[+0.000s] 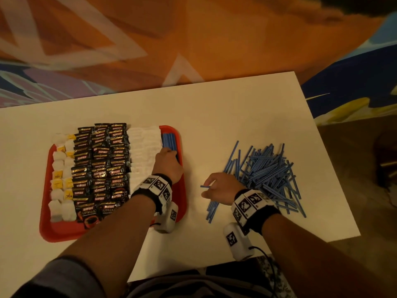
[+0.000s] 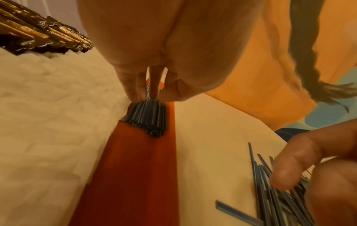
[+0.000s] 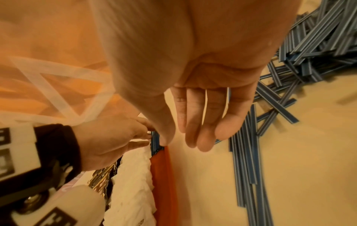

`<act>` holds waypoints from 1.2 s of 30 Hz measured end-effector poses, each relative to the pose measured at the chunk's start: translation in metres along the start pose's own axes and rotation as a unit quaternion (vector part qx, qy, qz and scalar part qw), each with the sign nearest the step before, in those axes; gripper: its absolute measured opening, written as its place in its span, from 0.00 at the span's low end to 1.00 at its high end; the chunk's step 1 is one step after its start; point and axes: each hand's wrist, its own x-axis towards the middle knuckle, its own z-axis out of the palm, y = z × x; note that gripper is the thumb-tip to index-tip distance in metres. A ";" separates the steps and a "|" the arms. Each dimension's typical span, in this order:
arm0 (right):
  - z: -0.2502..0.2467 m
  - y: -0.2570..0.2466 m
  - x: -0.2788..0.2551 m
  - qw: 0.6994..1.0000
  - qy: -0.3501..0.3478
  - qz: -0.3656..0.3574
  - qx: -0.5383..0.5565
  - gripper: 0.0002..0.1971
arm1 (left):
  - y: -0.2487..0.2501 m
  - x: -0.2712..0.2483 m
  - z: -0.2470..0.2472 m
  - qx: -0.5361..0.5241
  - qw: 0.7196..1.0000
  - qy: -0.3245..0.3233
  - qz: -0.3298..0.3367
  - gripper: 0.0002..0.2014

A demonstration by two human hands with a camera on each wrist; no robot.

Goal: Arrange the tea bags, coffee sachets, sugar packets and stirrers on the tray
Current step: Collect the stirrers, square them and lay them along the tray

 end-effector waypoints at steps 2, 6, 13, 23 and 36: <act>0.001 0.003 -0.004 1.000 0.007 0.001 0.002 0.11 | 0.002 -0.006 0.002 0.003 1.000 0.012 0.023 0.23; 0.000 0.015 -0.010 1.000 0.030 -0.008 -0.004 0.11 | 0.017 -0.022 0.014 -0.044 0.998 0.000 0.042 0.20; -0.022 0.067 -0.031 0.991 0.134 0.009 0.024 0.07 | 0.048 -0.040 0.061 0.008 0.993 -0.115 0.039 0.30; -0.051 0.180 -0.068 0.941 0.223 0.255 0.010 0.42 | 0.083 -0.053 0.111 0.104 0.985 -0.125 0.055 0.34; -0.056 0.186 -0.060 0.944 0.277 0.105 0.148 0.24 | 0.134 -0.023 0.107 0.007 0.998 -0.035 0.053 0.34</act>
